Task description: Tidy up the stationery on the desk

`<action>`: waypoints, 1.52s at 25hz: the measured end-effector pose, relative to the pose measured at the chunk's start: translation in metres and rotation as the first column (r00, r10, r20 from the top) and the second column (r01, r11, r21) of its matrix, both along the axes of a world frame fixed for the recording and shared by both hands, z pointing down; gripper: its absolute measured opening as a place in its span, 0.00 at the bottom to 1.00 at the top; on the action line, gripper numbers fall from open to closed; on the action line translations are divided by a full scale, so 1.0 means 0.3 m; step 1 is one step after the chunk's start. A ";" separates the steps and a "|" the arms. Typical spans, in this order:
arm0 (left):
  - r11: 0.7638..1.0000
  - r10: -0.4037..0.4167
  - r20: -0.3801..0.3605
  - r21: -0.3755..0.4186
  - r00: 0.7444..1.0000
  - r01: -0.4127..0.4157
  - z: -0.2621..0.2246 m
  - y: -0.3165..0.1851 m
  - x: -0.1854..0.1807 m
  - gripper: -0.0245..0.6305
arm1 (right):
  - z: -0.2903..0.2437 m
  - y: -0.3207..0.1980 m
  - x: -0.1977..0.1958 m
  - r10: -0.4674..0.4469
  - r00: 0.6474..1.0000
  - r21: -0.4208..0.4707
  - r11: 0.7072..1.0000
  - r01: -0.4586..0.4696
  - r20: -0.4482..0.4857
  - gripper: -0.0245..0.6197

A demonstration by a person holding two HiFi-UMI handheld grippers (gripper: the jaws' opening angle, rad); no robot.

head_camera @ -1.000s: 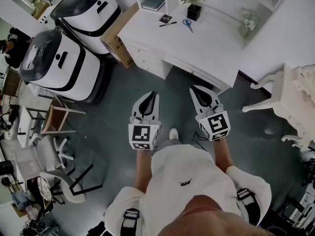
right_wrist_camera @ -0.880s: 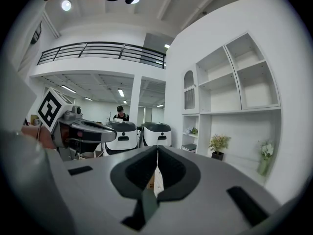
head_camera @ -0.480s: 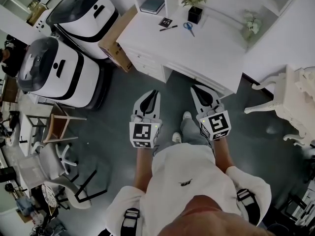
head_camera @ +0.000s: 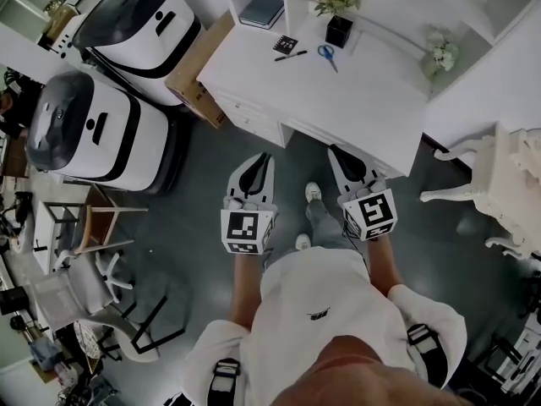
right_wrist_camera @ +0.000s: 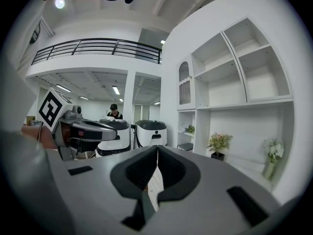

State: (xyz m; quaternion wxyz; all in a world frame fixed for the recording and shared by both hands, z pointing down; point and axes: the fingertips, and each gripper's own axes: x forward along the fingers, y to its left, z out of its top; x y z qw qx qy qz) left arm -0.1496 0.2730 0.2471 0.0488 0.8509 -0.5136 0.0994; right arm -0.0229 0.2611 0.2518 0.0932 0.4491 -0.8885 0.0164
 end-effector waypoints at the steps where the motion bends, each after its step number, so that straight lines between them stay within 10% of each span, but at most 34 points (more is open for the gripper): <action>1: 1.000 -0.003 -0.001 0.000 1.000 0.003 0.001 -0.029 0.002 0.04 | 0.003 -0.029 0.003 -0.003 1.000 -0.003 1.000 0.003 -0.001 0.03; 38: 0.997 -0.019 0.049 -0.071 0.999 0.023 0.123 -0.973 0.091 0.04 | 0.143 -0.984 0.032 -0.089 0.996 -0.105 0.990 0.092 0.027 0.03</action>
